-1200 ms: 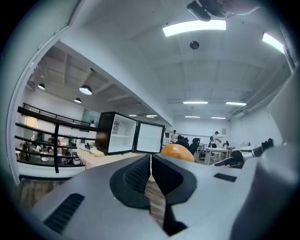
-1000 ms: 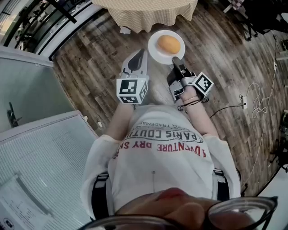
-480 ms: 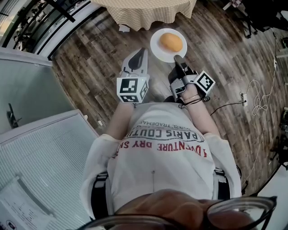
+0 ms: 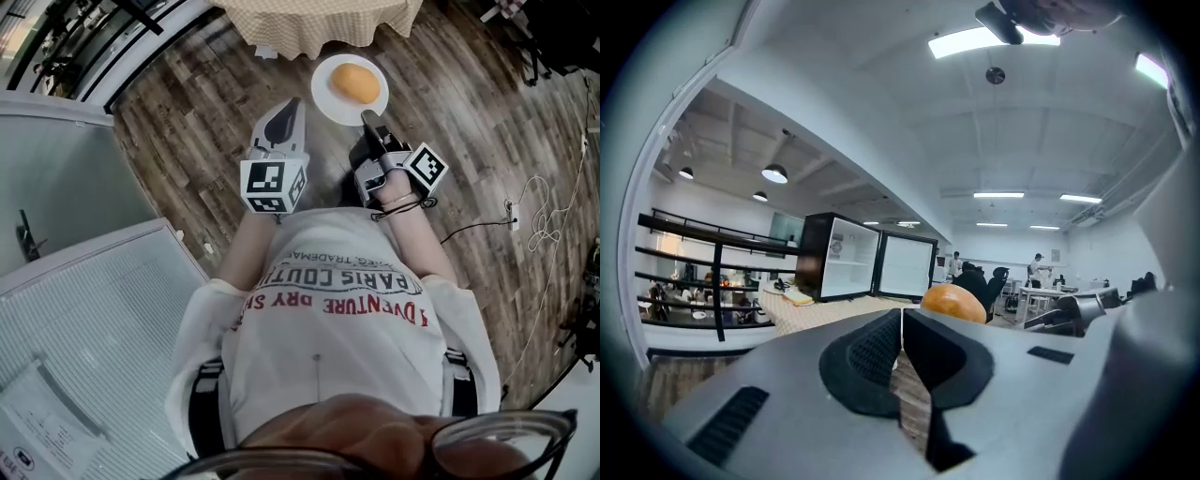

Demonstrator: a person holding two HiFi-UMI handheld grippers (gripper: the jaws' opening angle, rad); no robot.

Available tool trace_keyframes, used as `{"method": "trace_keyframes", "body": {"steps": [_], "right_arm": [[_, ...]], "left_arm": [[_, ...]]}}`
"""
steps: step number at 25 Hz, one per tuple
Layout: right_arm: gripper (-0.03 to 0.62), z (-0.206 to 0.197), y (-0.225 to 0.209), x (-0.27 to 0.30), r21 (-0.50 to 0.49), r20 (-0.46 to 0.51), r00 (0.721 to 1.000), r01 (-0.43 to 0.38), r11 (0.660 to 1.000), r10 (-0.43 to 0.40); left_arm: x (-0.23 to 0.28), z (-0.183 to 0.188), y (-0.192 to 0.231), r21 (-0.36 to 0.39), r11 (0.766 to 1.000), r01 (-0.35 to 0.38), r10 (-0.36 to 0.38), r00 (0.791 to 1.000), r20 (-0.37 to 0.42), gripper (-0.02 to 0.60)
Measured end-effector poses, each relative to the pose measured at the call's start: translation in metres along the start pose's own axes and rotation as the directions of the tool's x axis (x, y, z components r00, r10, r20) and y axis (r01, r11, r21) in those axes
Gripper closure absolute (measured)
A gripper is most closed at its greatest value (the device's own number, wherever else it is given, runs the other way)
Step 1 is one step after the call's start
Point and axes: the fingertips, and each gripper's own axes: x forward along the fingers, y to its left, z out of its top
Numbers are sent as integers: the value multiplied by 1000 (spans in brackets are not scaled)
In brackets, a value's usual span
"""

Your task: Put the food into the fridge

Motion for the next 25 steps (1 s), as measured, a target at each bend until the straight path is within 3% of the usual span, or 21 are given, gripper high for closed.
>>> {"method": "trace_keyframes", "body": {"steps": [6, 17, 25], "right_arm": [[562, 54, 4, 41, 23, -44, 999, -18, 1000, 19], [562, 208, 37, 122, -4, -123, 991, -51, 999, 50], [562, 256, 20, 150, 11, -163, 986, -35, 999, 37]], "left_arm": [[62, 11, -4, 11, 999, -47, 47, 999, 12, 554], [219, 48, -33, -43, 988, -151, 153, 986, 62, 554], [266, 29, -44, -44, 982, -185, 186, 982, 41, 554]]}}
